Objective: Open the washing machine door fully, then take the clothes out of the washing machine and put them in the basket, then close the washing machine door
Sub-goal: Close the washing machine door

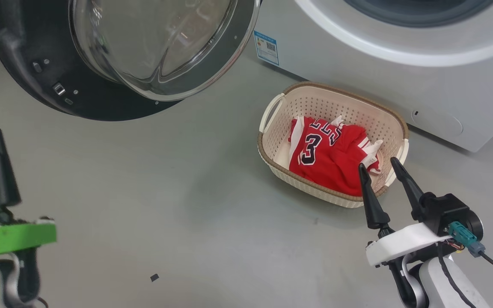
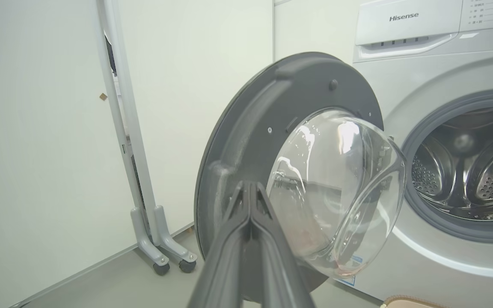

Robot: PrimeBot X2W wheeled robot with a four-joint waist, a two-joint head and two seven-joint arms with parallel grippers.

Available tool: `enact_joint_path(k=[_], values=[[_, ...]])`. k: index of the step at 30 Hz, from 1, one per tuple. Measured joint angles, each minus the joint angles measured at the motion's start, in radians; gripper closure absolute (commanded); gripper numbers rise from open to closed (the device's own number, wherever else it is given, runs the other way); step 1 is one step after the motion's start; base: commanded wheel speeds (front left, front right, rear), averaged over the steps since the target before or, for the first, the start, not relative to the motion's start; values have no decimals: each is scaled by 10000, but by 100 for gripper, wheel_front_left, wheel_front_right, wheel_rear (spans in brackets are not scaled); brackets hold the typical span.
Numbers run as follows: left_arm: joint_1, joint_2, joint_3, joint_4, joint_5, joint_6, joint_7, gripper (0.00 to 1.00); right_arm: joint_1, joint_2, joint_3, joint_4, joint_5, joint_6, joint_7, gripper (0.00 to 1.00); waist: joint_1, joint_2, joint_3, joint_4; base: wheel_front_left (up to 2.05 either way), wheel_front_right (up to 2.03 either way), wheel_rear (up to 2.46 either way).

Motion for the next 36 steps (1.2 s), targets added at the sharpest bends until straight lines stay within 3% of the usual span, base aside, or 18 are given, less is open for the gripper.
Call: enact_joint_path(k=[6,7,12,19,25,36], values=[[-1107,928,1164,-151,-623,-88,-52,100,-258,-115,105,-184,-224,-38,146,0,0,0,420,-17,0,0,0],[-1449,1354,1616,-130,-920,-100,-54,100,-369,-121,144,-268,-232,-38,205,0,0,0,560,-82,0,0,0],[-2299,2383,2638,489,-1770,-209,384,100,-426,-153,270,-418,-320,-35,382,0,0,0,850,-372,0,0,0],[-3561,3003,4240,2349,-3791,-190,1386,100,-719,-151,408,-552,-395,-27,493,0,0,0,1186,-819,0,0,0],[-4478,3567,5298,4138,-5179,127,2433,100,-938,-146,451,-709,-437,-25,495,0,0,0,1487,-1306,0,0,0],[-6333,3616,6627,6585,-7258,1530,3858,100,-1195,-115,543,-805,-453,6,489,0,0,0,1911,-2075,0,0,0]])
